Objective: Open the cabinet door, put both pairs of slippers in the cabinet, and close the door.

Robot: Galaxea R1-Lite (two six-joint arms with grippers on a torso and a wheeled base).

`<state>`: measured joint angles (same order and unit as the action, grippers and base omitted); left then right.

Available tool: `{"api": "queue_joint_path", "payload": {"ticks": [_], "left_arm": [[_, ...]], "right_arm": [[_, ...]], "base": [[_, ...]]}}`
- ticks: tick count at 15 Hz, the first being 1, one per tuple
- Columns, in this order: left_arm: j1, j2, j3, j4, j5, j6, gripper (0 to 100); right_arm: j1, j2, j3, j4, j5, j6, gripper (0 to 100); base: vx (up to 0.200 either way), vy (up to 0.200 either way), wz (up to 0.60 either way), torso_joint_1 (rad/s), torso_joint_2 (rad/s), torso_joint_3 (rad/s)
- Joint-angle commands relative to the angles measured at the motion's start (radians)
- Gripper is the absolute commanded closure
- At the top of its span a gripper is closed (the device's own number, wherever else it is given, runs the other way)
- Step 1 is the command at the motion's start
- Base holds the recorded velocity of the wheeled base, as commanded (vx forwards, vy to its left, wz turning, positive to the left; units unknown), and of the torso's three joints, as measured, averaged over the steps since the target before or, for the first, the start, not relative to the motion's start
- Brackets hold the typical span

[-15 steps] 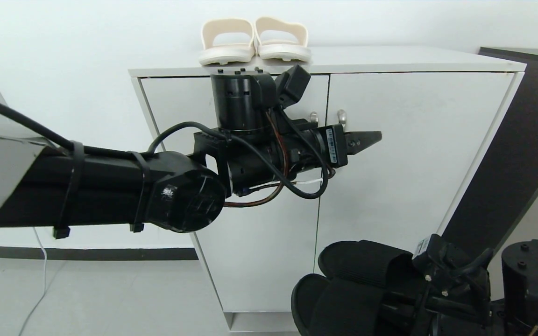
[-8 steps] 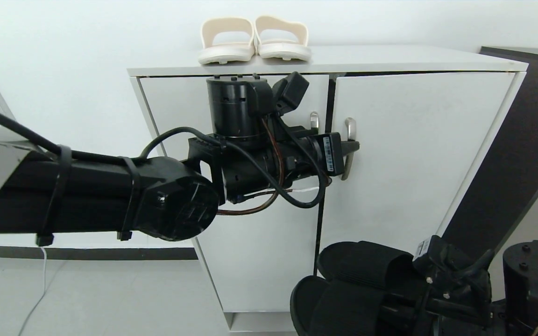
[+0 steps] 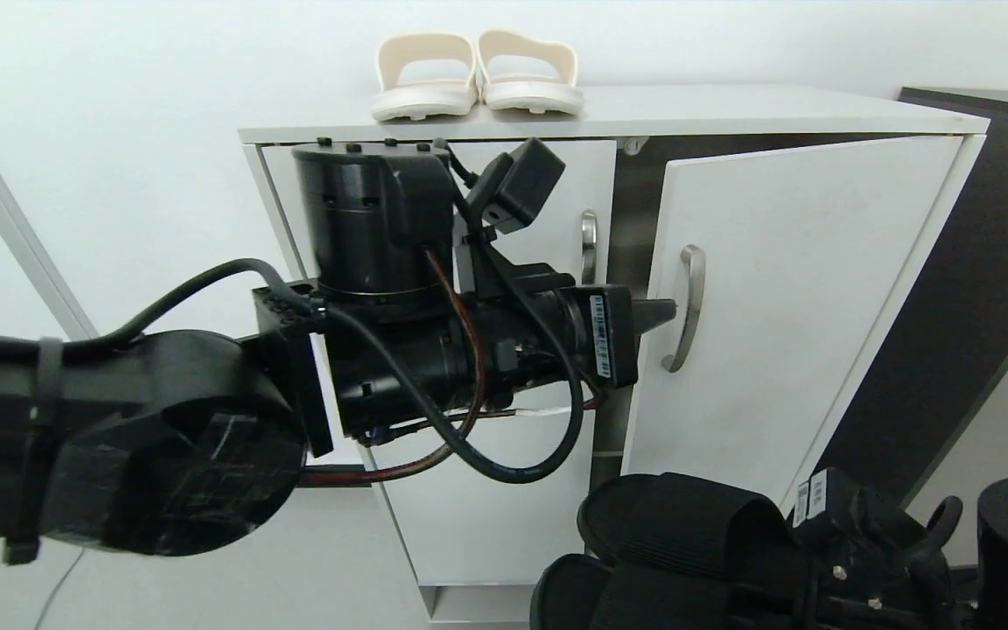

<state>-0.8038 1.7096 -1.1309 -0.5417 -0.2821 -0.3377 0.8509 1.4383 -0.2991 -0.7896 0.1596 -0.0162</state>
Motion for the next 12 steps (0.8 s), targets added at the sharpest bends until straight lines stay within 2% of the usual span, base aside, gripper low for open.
{"api": "queue_joint_path", "payload": {"ticks": [1,3,5,10,12], "left_arm": [[0.034,-0.064,0.029,-0.001,-0.008,-0.006,100],[0.058,-0.051,0.025,-0.003,-0.015,-0.018,100],[0.104,0.007,-0.006,-0.050,-0.052,-0.020,100],[0.107,0.140,-0.132,-0.073,-0.054,-0.024,100],[0.107,0.199,-0.211,-0.070,-0.052,-0.026,100]], "right_arm": [[0.014,-0.004,0.000,0.000,0.000,-0.001,100],[0.024,-0.006,0.002,0.000,0.000,-0.001,100],[0.045,-0.007,0.011,0.001,-0.002,-0.001,100],[0.053,-0.002,0.021,0.004,-0.002,-0.002,100],[0.060,-0.001,0.038,0.003,0.000,-0.022,100]], "base": [[0.000,0.000,0.00,0.000,0.00,0.000],[0.000,0.000,0.00,0.000,0.00,0.000],[0.000,0.000,0.00,0.000,0.00,0.000],[0.000,0.000,0.00,0.000,0.00,0.000],[0.000,0.000,0.00,0.000,0.00,0.000]]}}
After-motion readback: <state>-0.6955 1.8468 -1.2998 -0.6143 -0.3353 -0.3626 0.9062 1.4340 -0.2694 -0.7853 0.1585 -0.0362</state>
